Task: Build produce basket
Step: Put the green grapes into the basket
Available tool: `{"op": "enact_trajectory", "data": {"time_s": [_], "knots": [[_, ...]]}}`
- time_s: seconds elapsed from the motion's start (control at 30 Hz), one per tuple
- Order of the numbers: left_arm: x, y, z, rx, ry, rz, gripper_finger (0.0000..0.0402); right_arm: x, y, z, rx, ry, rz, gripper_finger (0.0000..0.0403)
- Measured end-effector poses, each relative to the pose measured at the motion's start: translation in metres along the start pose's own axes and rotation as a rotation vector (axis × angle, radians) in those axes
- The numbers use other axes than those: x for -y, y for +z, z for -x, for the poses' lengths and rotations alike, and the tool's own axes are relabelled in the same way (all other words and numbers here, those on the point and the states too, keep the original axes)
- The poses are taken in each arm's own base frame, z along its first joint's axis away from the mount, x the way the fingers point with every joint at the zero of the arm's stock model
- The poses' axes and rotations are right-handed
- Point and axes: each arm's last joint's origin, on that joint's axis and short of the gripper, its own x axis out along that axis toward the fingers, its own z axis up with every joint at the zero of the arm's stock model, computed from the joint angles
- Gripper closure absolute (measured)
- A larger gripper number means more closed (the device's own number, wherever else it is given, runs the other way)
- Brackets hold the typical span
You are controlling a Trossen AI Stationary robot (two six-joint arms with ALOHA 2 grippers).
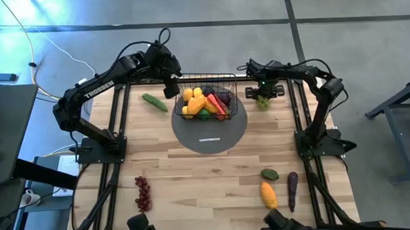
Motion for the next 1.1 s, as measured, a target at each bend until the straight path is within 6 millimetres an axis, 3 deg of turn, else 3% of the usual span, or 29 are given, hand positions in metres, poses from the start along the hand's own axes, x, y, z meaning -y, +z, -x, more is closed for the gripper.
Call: {"op": "enact_trajectory", "data": {"time_s": [0.37,0.43,0.57,0.73,1.1], "knots": [[0.0,0.0,0.0,-0.003,-0.001,-0.001,0.0232,0.003,0.001,0.001,-0.001,-0.01,0.04,0.0368],[0.0,0.0,0.0,-0.005,-0.002,-0.001,0.0232,0.004,0.001,0.003,0.001,-0.006,0.047,0.0389],[0.0,0.0,0.0,-0.005,-0.002,-0.001,0.0232,0.004,-0.006,0.016,0.036,0.005,0.047,0.0387],[0.0,0.0,0.0,-0.005,-0.002,-0.001,0.0232,0.006,-0.017,0.046,0.13,0.056,0.018,0.0396],[0.001,-0.006,0.0,-0.078,0.028,-0.008,0.0231,0.012,-0.055,0.13,0.485,0.34,-0.009,0.0397]]}}
